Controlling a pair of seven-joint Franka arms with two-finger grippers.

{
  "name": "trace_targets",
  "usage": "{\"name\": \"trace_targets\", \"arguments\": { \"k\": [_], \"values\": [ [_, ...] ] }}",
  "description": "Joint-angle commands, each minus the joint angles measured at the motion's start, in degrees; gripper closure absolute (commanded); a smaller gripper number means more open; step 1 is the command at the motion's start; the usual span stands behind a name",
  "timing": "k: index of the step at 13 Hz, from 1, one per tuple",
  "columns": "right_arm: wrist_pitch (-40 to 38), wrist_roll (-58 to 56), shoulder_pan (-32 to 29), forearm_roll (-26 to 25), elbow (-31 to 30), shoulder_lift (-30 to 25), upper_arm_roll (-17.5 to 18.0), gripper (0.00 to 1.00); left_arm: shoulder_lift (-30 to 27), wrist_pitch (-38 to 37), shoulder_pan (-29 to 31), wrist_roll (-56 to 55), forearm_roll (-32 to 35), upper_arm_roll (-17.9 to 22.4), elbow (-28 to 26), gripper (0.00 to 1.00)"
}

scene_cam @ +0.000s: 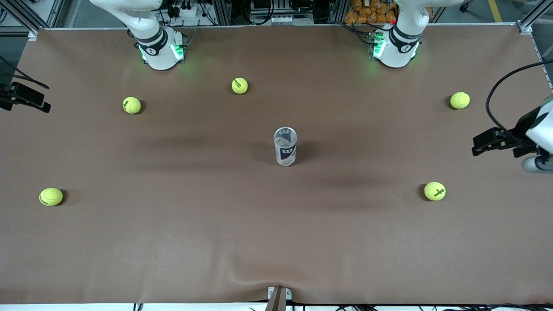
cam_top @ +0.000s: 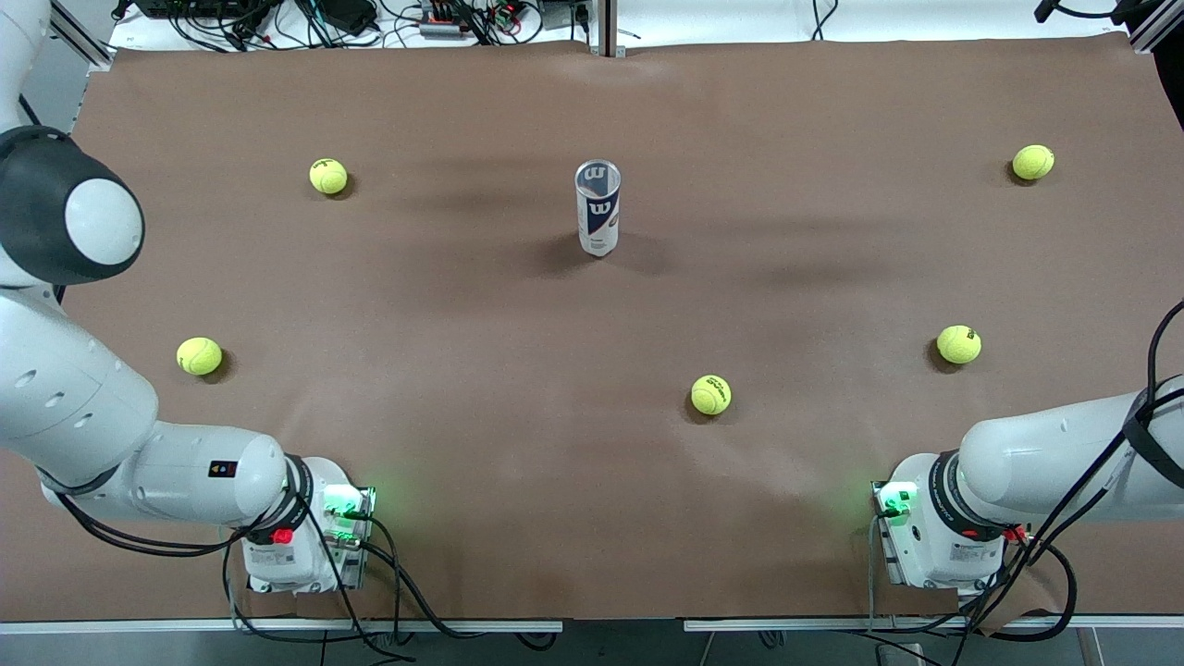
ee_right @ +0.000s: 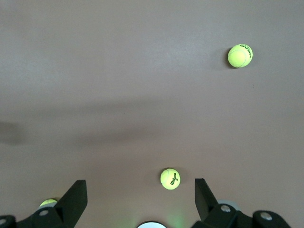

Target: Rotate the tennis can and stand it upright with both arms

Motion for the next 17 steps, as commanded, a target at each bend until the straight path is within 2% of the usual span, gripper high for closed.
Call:
{"name": "trace_targets", "arguments": {
  "k": [1, 3, 6, 9, 11, 17],
  "values": [
    [-0.54, 0.64, -0.69, 0.69, 0.14, -0.16, 0.3, 0.0, -4.55, -0.75, 0.63, 0.68, 0.84, -1.04, -3.44, 0.0],
    [-0.54, 0.64, -0.69, 0.69, 0.14, -0.16, 0.3, 0.0, -10.08, -1.37, 0.54, -0.28, 0.05, -0.95, -9.92, 0.0],
    [-0.54, 0.64, -0.69, 0.69, 0.14, -0.16, 0.3, 0.0, -14.66, -0.75, -0.25, -1.07, -0.83, -0.77, -15.29, 0.0],
    [-0.46, 0.64, -0.69, 0.69, 0.14, -0.16, 0.3, 0.0, -15.81, -0.49, -0.07, -0.99, -0.83, -0.07, -16.89, 0.0],
    [-0.54, 0.64, -0.69, 0.69, 0.14, -0.16, 0.3, 0.0, -18.71, -0.41, 0.01, -0.99, -0.84, -0.07, -20.04, 0.0],
    [-0.54, 0.64, -0.6, 0.69, 0.14, -0.16, 0.3, 0.0, -18.1, 2.85, 0.19, 1.38, 0.04, 0.02, -19.54, 0.0]
  ]
}}
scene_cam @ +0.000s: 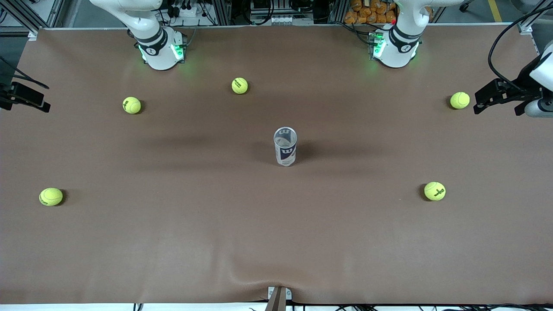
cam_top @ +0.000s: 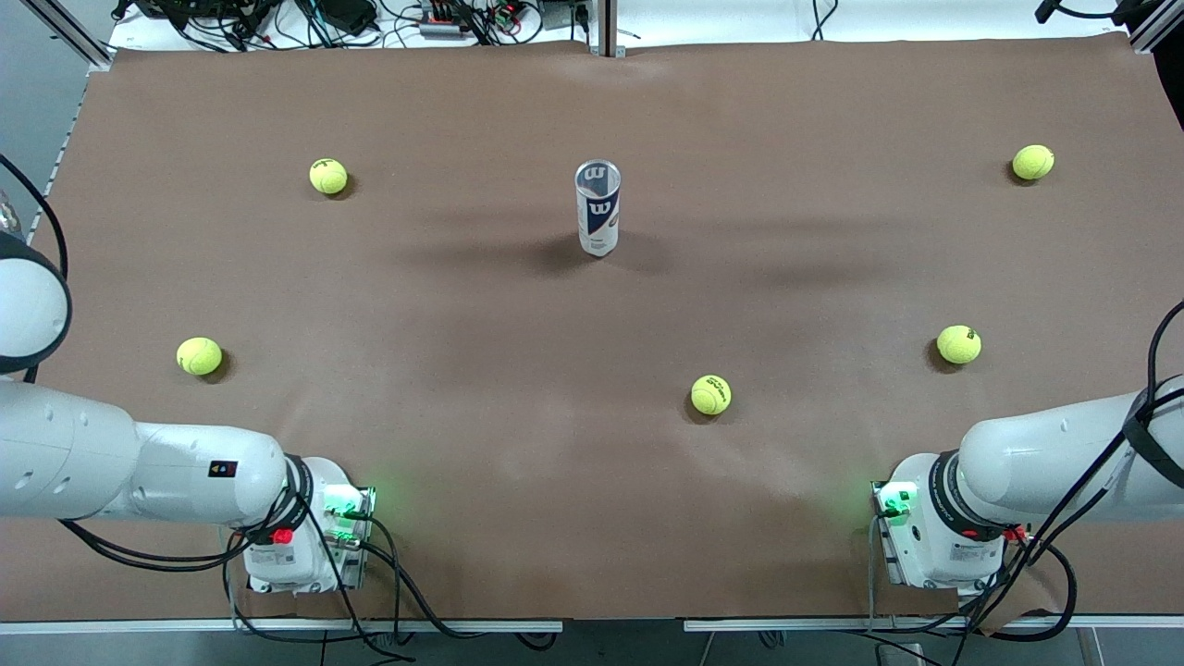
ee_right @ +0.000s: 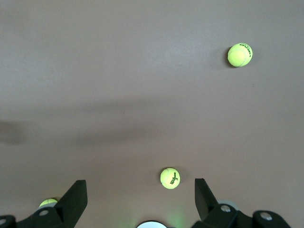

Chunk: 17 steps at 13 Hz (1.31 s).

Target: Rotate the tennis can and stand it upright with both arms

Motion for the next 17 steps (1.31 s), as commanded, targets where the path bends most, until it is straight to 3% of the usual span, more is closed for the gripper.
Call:
{"name": "trace_targets", "arguments": {
  "k": [1, 17],
  "values": [
    [-0.41, 0.64, -0.6, 0.69, 0.15, -0.17, 0.37, 0.0, -1.85, 1.28, 0.39, 1.35, 0.32, 0.05, -1.61, 0.0],
    [-0.41, 0.64, -0.34, 0.69, 0.15, -0.17, 0.37, 0.0, -1.59, 0.58, 0.4, 1.79, 0.24, 0.32, -0.46, 0.0]
  ]
}}
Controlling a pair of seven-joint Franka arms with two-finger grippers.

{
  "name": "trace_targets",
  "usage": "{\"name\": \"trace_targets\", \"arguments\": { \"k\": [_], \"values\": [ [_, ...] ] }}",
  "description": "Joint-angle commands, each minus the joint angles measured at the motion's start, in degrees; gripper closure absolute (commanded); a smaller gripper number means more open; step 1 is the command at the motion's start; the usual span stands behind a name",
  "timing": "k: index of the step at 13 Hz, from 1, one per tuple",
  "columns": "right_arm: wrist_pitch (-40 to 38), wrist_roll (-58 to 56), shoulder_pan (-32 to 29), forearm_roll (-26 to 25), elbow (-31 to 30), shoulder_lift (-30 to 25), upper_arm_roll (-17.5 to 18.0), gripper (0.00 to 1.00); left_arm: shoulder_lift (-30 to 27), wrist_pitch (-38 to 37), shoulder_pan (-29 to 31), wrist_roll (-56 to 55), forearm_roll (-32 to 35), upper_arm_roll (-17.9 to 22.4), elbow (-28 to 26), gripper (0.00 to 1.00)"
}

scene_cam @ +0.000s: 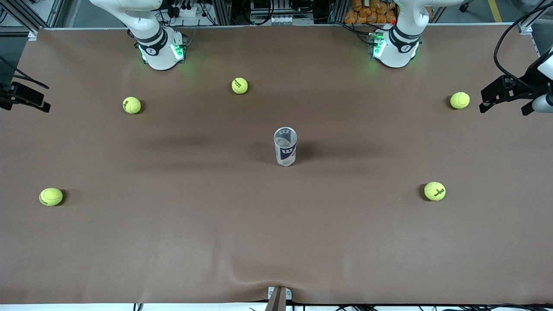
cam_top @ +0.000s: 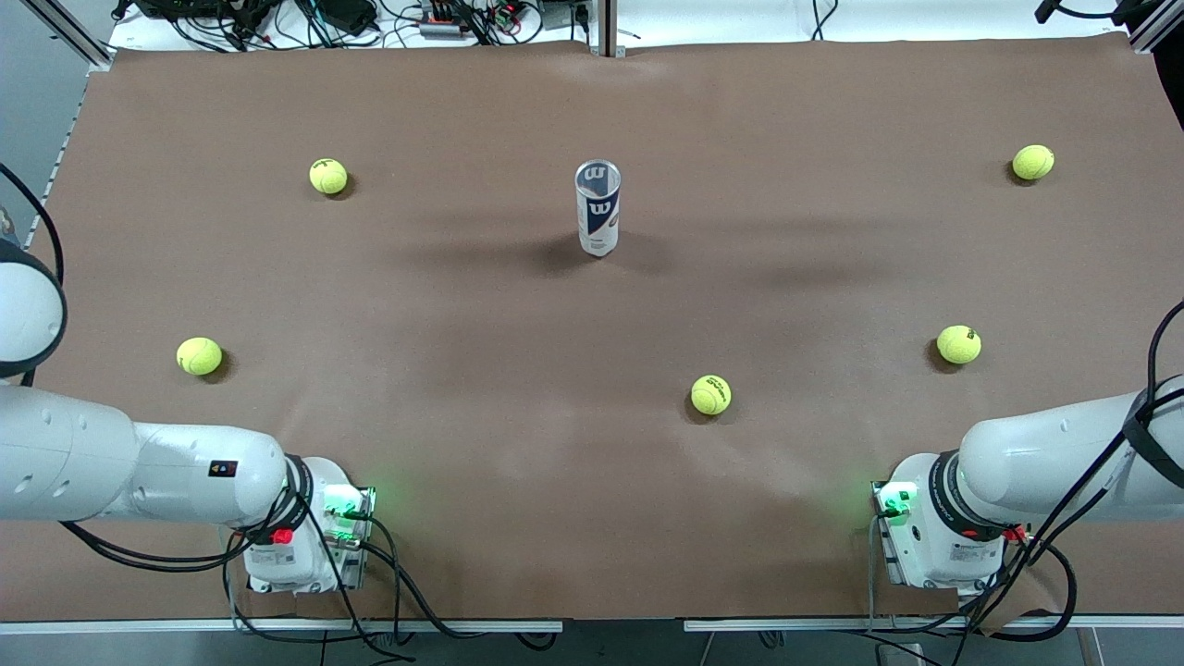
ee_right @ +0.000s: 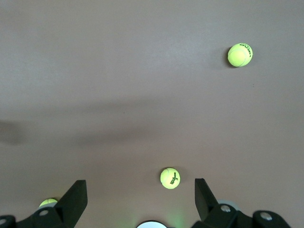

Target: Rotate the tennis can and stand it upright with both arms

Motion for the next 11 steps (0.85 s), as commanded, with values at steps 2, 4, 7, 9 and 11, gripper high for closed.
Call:
{"name": "trace_targets", "arguments": {
  "k": [2, 4, 7, 9, 11],
  "values": [
    [-0.4, 0.64, -0.34, 0.69, 0.15, -0.17, 0.34, 0.0, -0.59, -0.17, 0.19, -0.59, -0.03, -0.18, -0.23, 0.0],
    [-0.4, 0.64, -0.34, 0.69, 0.15, -0.17, 0.34, 0.0, -0.5, -0.17, 0.28, -0.94, -0.29, -0.09, -0.14, 0.0],
    [-0.4, 0.64, -0.34, 0.69, 0.15, -0.17, 0.34, 0.0, -0.41, -0.17, 0.28, -1.65, -0.29, -0.09, -0.4, 0.0],
    [-0.4, 0.64, -0.34, 0.69, 0.15, -0.17, 0.34, 0.0, -0.41, -0.17, 0.19, -1.65, -0.29, -0.09, -0.23, 0.0],
    [-0.4, 0.64, -0.34, 0.69, 0.15, -0.17, 0.34, 0.0, -0.41, -0.17, 0.19, -1.65, -0.38, -0.09, -0.23, 0.0]
  ]
}}
